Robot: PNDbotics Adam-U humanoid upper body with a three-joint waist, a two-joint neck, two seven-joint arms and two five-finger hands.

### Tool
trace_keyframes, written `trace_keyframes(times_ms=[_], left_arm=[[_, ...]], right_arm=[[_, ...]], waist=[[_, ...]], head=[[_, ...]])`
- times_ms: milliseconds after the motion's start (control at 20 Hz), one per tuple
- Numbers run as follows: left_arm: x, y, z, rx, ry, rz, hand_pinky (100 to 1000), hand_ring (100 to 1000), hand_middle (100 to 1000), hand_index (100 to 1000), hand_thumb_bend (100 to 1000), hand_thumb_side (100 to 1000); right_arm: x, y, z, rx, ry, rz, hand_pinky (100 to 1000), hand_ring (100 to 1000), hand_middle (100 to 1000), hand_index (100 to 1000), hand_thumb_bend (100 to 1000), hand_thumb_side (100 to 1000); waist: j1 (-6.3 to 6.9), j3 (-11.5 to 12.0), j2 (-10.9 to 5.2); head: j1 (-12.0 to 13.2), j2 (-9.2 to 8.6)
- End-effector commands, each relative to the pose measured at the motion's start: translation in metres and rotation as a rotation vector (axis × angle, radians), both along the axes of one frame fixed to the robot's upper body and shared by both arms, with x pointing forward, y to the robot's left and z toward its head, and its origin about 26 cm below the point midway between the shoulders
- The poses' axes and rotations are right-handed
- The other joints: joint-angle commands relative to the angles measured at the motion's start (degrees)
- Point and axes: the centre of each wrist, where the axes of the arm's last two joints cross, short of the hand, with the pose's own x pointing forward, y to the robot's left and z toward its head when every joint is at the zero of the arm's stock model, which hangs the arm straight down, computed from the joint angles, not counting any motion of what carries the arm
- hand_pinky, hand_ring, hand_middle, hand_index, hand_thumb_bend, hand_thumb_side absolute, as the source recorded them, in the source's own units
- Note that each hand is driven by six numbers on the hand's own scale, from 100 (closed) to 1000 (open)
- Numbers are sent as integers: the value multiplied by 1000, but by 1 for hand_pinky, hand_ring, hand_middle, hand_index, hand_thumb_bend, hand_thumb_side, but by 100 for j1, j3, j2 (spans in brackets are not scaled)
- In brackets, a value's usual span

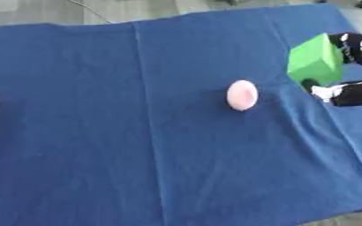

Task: Pick up the objects with one hand, pass them to the other hand, and then place them into the box on the other side of the table.

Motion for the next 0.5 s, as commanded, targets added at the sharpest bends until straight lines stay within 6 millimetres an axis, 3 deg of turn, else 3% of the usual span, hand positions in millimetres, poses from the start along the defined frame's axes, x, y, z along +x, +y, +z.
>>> trace_keyframes(times_ms=[50,500], left_arm=[[-5,8,21,22,-82,25,813,664,737,878,100,896],[-9,13,72,189,-225,-35,808,667,742,874,100,847]], right_arm=[[3,15,10,-26,-30,124,763,614,513,717,100,100],[21,80,-2,22,-138,325,765,611,512,707,100,100]], waist=[[0,19,-216],[20,157,-420]], head=[[102,66],[38,227]])
